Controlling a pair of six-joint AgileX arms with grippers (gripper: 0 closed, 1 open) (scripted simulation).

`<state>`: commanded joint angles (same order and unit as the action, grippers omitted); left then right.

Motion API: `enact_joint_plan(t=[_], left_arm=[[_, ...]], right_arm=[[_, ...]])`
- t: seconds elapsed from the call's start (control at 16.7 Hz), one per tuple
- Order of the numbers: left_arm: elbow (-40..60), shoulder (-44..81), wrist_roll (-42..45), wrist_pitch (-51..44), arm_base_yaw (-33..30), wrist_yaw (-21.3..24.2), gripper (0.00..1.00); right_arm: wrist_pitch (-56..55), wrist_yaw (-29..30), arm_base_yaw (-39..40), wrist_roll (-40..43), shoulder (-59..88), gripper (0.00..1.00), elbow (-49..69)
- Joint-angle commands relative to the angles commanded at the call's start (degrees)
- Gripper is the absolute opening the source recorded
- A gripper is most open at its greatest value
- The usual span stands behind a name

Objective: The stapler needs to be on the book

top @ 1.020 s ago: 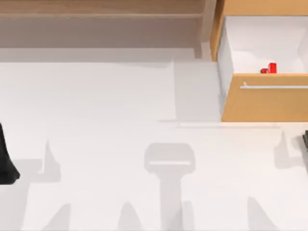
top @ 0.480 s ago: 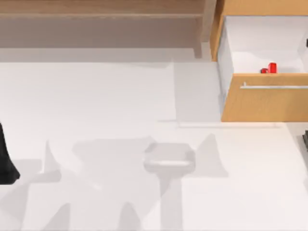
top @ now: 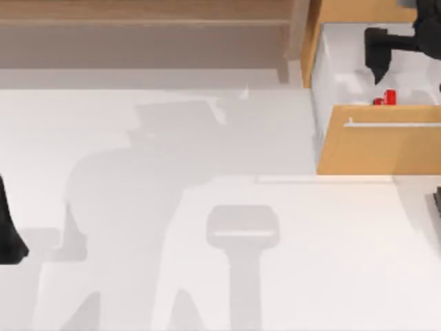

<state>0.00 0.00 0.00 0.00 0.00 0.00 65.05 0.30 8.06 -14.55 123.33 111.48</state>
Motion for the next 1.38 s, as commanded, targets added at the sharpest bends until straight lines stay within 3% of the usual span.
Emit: enact_joint_plan(t=[0.42,1.38], left_arm=[[0.0,0.0,0.0,0.0,0.0,0.0,1.00],[0.0,0.0,0.0,0.0,0.0,0.0,1.00]], right_arm=[[8.5,1.4,-0.1,-1.4,16.0,1.00,16.9],[2.5,1.5,0.0,-1.4,14.5,1.00,9.1]])
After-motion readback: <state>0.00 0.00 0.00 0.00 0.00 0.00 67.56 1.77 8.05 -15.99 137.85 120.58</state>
